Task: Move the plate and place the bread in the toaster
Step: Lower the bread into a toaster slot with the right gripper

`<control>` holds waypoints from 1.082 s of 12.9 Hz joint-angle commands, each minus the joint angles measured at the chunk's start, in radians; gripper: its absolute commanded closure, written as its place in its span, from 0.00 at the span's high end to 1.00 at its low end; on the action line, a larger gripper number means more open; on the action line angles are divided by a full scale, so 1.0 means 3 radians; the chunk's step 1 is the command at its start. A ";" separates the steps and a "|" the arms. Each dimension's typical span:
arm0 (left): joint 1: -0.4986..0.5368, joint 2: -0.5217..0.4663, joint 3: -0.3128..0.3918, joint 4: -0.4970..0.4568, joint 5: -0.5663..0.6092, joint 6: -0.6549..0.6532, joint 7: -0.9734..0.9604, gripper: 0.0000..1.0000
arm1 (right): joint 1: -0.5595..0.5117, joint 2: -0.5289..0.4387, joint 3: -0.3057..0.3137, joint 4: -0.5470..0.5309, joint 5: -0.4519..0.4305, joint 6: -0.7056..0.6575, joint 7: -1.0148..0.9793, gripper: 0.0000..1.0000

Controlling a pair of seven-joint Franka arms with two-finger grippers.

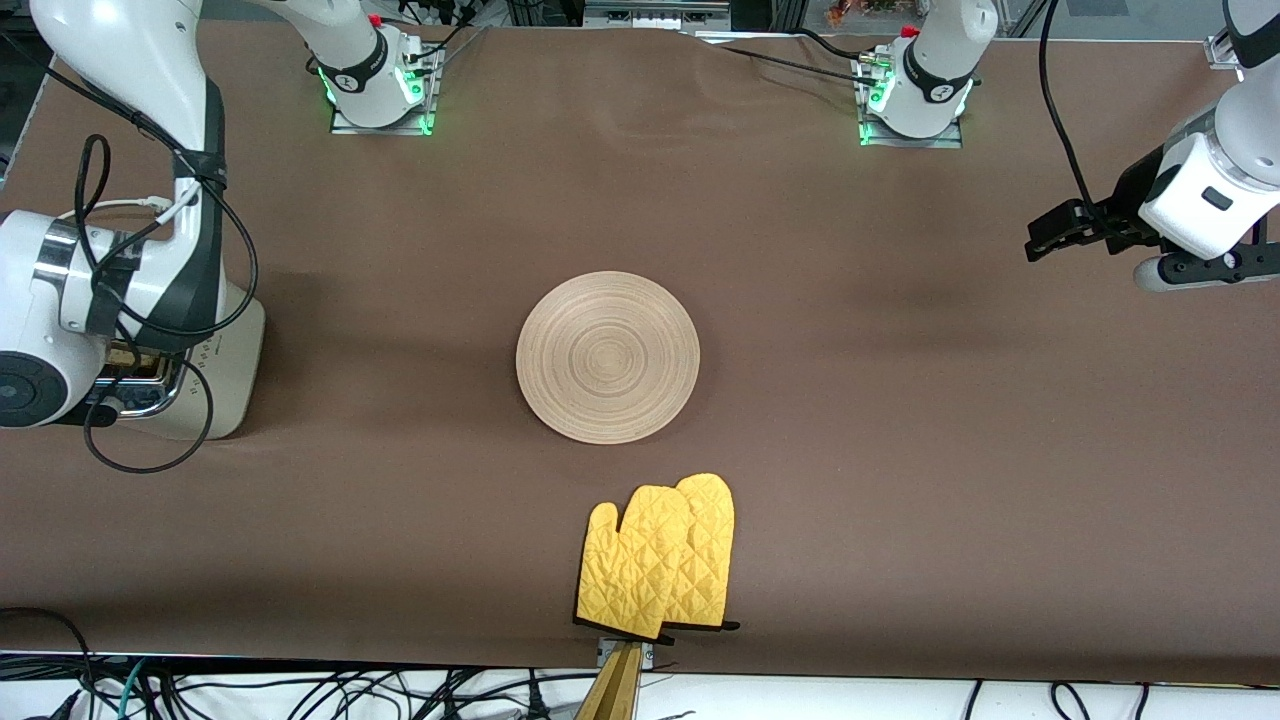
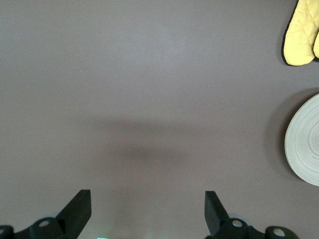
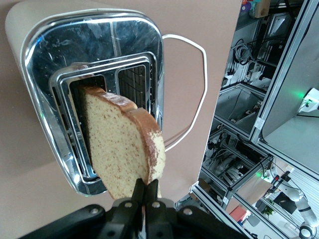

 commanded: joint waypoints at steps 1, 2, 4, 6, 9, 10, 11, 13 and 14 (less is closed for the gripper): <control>0.0002 -0.0052 0.0006 -0.0049 -0.0005 0.0014 0.0029 1.00 | 0.0013 -0.0034 0.0007 -0.0144 -0.0005 0.0137 0.0047 0.00; 0.0002 -0.0047 0.0006 -0.0049 -0.0005 0.0009 0.0029 1.00 | 0.0013 -0.0034 0.0007 -0.0221 -0.0005 0.0255 0.0052 0.00; 0.0002 -0.0052 0.0006 -0.0049 -0.0005 0.0014 0.0029 1.00 | 0.0008 -0.0034 0.0007 -0.0313 0.0071 0.0373 0.0052 0.00; 0.0002 -0.0047 0.0006 -0.0049 -0.0005 0.0009 0.0029 1.00 | 0.0008 -0.0029 0.0007 -0.0319 0.0133 0.0373 0.0052 0.00; 0.0002 -0.0047 0.0006 -0.0049 -0.0005 0.0009 0.0029 1.00 | 0.0018 0.0007 0.0007 -0.0319 0.0246 0.0414 0.0205 0.00; 0.0002 -0.0047 0.0006 -0.0049 -0.0005 0.0009 0.0029 1.00 | 0.0033 0.0007 0.0012 -0.0319 0.0246 0.0409 0.0201 0.11; 0.0002 -0.0047 0.0006 -0.0049 -0.0005 0.0009 0.0029 1.00 | 0.0033 -0.0003 0.0012 -0.0314 0.0256 0.0419 0.0196 0.61; 0.0002 -0.0047 0.0006 -0.0049 -0.0005 0.0009 0.0029 1.00 | 0.0033 -0.0054 0.0007 -0.0278 0.0307 0.0414 0.0104 0.99; 0.0002 -0.0047 0.0006 -0.0049 -0.0005 0.0009 0.0029 1.00 | 0.0033 -0.0095 0.0001 -0.0268 0.0368 0.0409 0.0017 0.99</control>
